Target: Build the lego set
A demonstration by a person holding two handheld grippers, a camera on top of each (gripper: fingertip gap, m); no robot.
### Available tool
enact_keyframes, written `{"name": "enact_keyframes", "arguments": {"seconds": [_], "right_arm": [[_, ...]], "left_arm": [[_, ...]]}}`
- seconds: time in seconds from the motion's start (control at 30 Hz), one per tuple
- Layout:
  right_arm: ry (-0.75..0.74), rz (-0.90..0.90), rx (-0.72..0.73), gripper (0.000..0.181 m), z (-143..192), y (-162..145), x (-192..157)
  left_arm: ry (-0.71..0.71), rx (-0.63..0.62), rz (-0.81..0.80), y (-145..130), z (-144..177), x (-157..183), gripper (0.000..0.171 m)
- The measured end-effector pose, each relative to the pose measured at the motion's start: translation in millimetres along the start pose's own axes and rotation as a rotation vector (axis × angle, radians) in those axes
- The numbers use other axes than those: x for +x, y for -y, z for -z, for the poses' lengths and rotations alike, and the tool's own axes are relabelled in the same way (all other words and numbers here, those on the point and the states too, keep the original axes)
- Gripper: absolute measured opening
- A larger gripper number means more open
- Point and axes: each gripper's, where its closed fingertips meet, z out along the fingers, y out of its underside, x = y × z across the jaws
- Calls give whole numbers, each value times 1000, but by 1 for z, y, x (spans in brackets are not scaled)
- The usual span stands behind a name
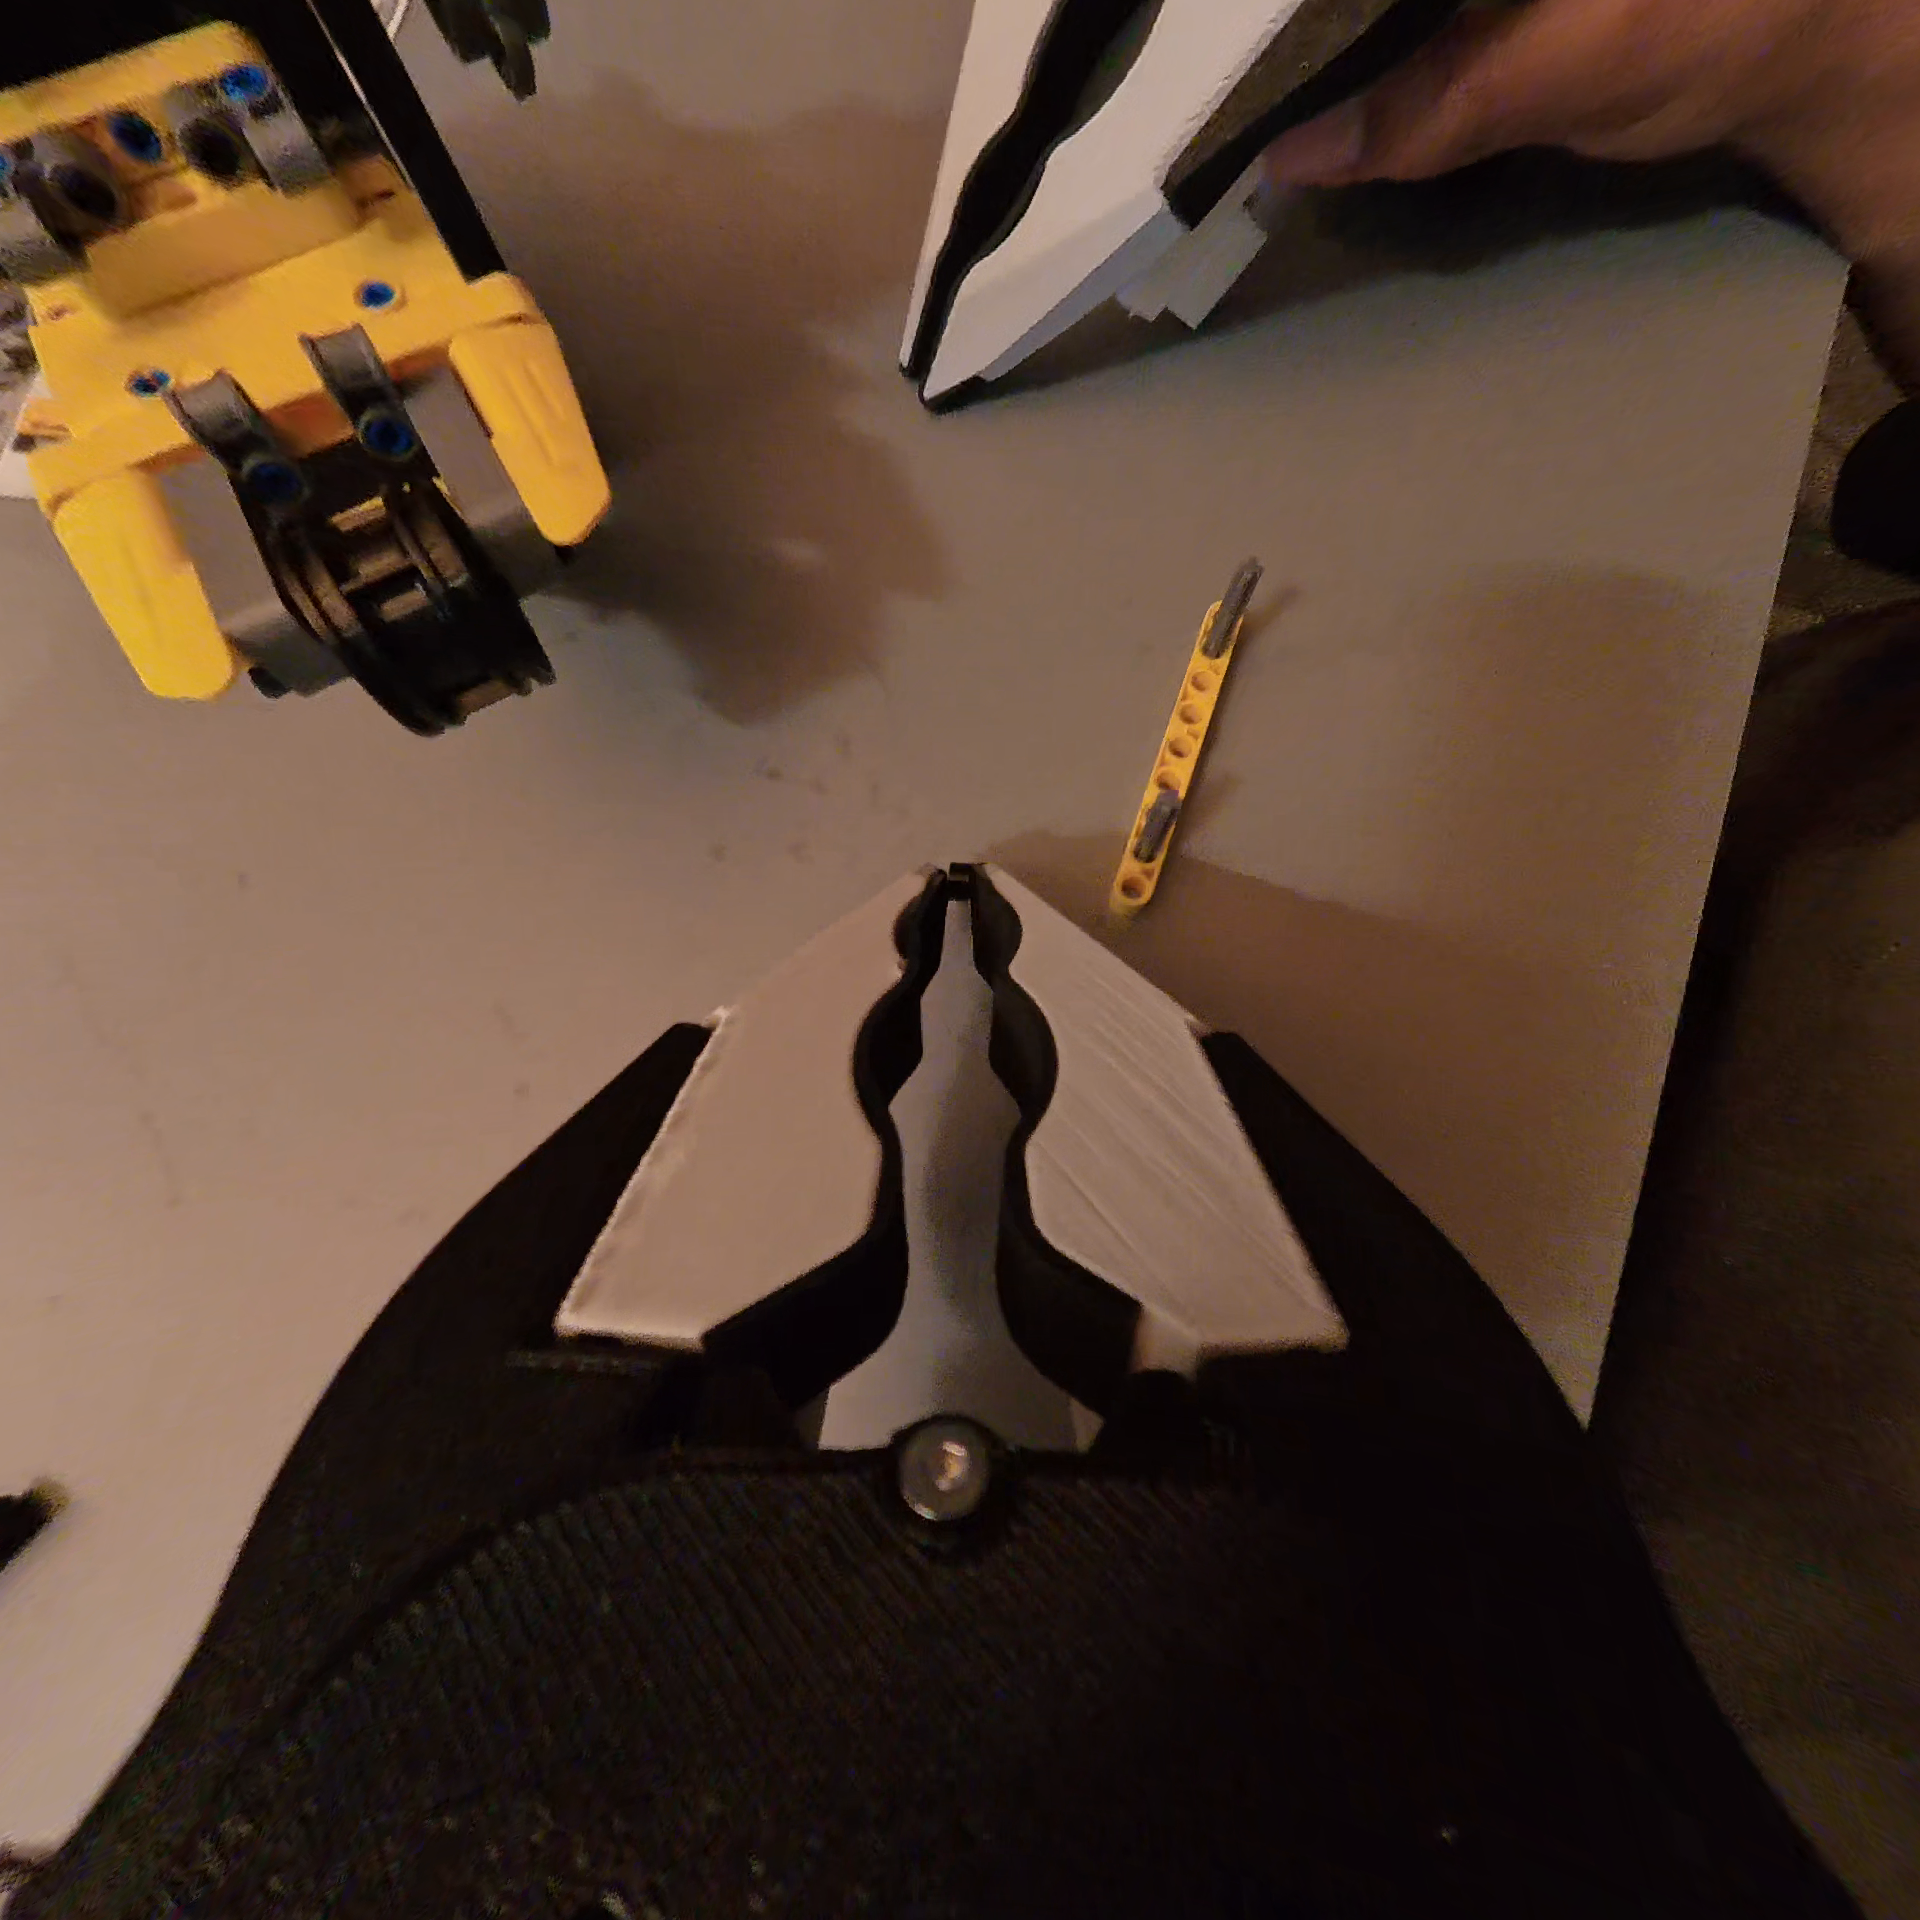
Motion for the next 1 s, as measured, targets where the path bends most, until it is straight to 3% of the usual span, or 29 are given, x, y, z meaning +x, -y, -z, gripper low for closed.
{"name": "enact_keyframes", "arguments": {"seconds": [0.33,0.5,0.73,0.9,1.0], "right_arm": [[-21,22,-1,5,0,0,0],[-34,35,-2,5,0,0,0],[-44,44,-3,5,0,0,0],[-51,48,-3,5,1,0,0],[-104,64,-2,10,2,1,4]], "left_arm": [[14,-34,25,-10,-2,-1,16],[-21,18,69,-5,2,3,10],[27,-18,18,-3,-10,-1,14],[49,-19,25,1,-12,-5,2],[53,79,115,15,2,-11,2]]}}
